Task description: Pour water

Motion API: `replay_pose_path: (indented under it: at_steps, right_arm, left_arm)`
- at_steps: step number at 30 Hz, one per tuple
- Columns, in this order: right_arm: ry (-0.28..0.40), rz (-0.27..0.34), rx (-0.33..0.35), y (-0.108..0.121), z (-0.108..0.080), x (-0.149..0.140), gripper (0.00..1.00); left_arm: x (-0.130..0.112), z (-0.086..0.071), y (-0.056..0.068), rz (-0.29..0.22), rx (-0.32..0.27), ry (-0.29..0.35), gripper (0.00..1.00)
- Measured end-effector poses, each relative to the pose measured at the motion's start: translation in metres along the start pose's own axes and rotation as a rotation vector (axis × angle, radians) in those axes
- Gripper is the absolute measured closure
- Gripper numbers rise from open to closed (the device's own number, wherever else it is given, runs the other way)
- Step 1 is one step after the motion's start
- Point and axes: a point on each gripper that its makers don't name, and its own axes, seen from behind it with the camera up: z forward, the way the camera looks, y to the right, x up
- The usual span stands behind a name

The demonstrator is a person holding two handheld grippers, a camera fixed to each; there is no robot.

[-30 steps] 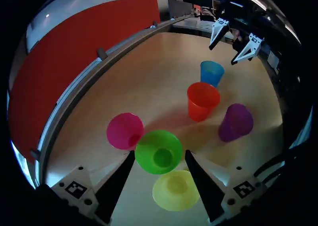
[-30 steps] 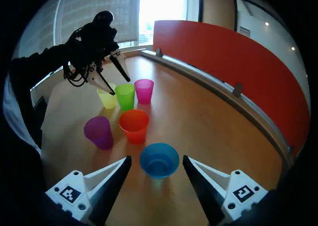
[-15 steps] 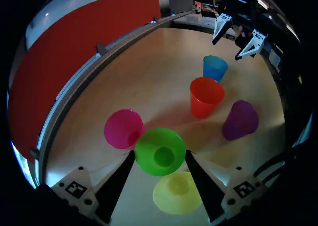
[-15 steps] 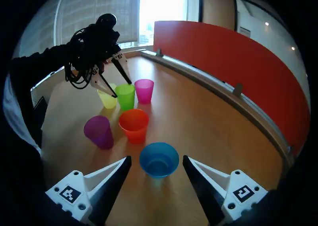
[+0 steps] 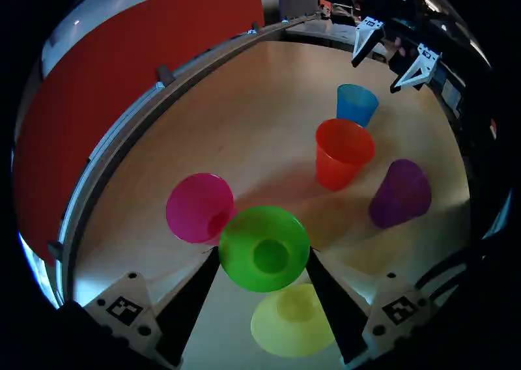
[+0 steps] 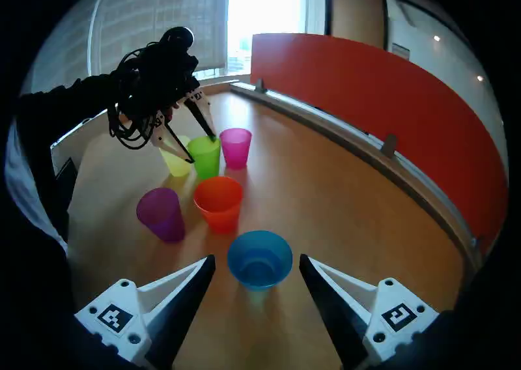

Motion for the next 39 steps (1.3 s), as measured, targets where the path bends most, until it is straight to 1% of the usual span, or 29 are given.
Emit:
replay_pose_path:
  at_steps: [8,10,14,20,23,27,32,39]
  right_arm:
    - [0.001,-0.002,0.004,-0.002,0.001,0.0,0.0]
    - [0.001,-0.003,0.005,-0.002,0.002,0.0,0.0]
    - [0.0,-0.002,0.006,-0.002,0.002,-0.001,0.0]
    - [0.004,0.002,0.006,-0.002,0.001,-0.001,0.0]
    - [0.008,0.001,0.007,-0.002,0.0,0.001,0.0]
    - [0.007,0.001,0.005,-0.002,0.0,0.0,0.0]
    - [0.001,0.002,0.005,-0.003,0.001,-0.002,0.0]
    - [-0.007,-0.002,-0.002,-0.001,0.004,-0.005,0.0]
  left_arm:
    - [0.0,0.004,-0.003,0.029,0.035,0.004,0.07]
    - [0.0,0.005,-0.003,0.022,0.031,0.003,0.09]
    - [-0.001,0.005,-0.001,0.016,0.02,0.002,0.09]
    - [-0.001,0.003,0.005,0.018,0.004,0.002,0.09]
    - [0.003,0.001,0.003,0.016,0.015,0.012,0.09]
    - [0.013,-0.005,-0.004,0.002,0.035,0.045,0.09]
    - [0.026,-0.015,-0.014,-0.024,0.064,0.095,0.09]
    - [0.036,-0.033,-0.021,-0.049,0.089,0.149,0.09]
